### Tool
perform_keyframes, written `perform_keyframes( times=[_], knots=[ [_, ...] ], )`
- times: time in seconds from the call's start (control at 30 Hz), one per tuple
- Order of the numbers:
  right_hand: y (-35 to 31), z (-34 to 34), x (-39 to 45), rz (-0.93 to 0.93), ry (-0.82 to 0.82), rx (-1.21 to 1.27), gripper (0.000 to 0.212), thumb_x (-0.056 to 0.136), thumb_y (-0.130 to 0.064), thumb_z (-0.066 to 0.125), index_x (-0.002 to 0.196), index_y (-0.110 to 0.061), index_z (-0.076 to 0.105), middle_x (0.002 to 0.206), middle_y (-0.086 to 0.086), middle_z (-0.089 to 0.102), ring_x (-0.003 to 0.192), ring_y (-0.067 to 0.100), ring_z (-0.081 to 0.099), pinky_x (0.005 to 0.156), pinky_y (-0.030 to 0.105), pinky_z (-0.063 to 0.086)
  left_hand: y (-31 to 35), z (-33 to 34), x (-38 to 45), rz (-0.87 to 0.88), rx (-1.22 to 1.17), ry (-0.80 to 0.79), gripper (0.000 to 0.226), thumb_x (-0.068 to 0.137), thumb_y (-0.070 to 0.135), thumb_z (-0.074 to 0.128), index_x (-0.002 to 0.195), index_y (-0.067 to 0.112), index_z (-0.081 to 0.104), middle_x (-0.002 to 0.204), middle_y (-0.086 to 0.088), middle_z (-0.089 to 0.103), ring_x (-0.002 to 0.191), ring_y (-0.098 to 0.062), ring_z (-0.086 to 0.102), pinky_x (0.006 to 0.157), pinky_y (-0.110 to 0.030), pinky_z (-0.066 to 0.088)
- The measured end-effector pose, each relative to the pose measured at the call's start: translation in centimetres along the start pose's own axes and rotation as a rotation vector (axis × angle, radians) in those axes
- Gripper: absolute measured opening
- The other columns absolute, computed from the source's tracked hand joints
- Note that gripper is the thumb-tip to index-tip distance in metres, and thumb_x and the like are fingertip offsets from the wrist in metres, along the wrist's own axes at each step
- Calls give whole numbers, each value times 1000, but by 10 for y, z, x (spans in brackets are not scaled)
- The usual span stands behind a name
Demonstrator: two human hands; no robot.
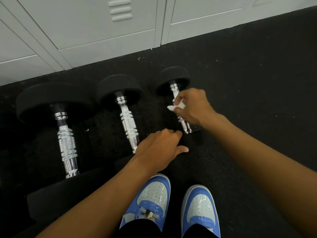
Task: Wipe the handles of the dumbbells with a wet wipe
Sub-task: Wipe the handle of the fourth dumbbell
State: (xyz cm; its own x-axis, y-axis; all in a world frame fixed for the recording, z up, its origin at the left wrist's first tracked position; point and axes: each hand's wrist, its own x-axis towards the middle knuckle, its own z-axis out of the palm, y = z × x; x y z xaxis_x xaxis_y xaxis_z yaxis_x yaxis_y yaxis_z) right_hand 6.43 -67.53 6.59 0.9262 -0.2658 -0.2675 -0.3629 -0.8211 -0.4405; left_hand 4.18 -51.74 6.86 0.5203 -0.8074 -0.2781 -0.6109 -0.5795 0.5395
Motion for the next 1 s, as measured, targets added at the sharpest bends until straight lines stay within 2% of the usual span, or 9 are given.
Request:
perform_keyframes(
  times=[0.1,0.2,0.3,0.47,0.63,0.73,0.8,0.93,1.0],
  knots=[
    [2,9,-10,-109,21,-72,25,81,-14,69,106,-16,65,109,6,50,96,19,51,75,23,38,-1,0,0,-5,5,5,43,94,49,47,120,15,54,103,-3,64,91,-19,62,75,-33,49],
    [14,-2,-4,6,69,53,29,79,-20,70,107,-17,62,97,2,56,93,17,54,73,22,39,-2,1,0,6,25,14,44,94,50,44,121,16,52,105,-3,63,93,-20,62,75,-33,47],
    [9,-3,16,84,156,150,38,79,-19,70,113,-10,58,102,7,60,97,20,55,78,24,44,-1,1,0,5,20,6,45,94,50,44,122,16,52,106,-2,63,94,-21,62,76,-34,48],
    [6,13,-1,-177,119,-26,27,82,-14,67,108,-7,66,107,8,56,92,16,53,74,20,38,-3,2,1,-6,24,7,45,94,51,45,121,15,52,107,-3,63,95,-21,62,77,-35,49],
    [9,4,18,-71,231,28,25,81,-19,67,104,-9,71,98,10,67,94,23,60,81,29,46,-1,3,1,-7,33,16,45,94,51,44,120,16,53,107,-3,63,95,-23,62,74,-34,46],
    [-7,11,16,-119,195,32,24,86,-10,62,108,-5,66,101,8,63,88,14,58,70,7,38,-2,3,1,-11,14,14,45,93,51,46,121,15,53,107,-3,63,96,-23,62,77,-36,49],
    [-5,17,1,-217,133,0,15,86,-4,61,98,0,68,94,7,64,80,11,57,65,2,38,-3,4,1,-9,18,23,44,93,50,47,120,16,53,106,-3,63,95,-22,62,76,-35,48],
    [13,16,-1,-235,191,-31,19,80,-9,68,99,-5,71,102,14,64,93,25,59,78,24,45,-2,4,0,3,39,39,46,94,52,44,120,16,53,106,-3,63,94,-23,62,75,-35,48],
    [10,13,14,-150,251,29,21,83,-14,65,103,-9,71,105,13,59,91,19,54,73,20,40,-2,4,1,-1,32,36,46,94,52,44,121,16,53,106,-3,63,94,-23,62,75,-35,47]
  ],
)
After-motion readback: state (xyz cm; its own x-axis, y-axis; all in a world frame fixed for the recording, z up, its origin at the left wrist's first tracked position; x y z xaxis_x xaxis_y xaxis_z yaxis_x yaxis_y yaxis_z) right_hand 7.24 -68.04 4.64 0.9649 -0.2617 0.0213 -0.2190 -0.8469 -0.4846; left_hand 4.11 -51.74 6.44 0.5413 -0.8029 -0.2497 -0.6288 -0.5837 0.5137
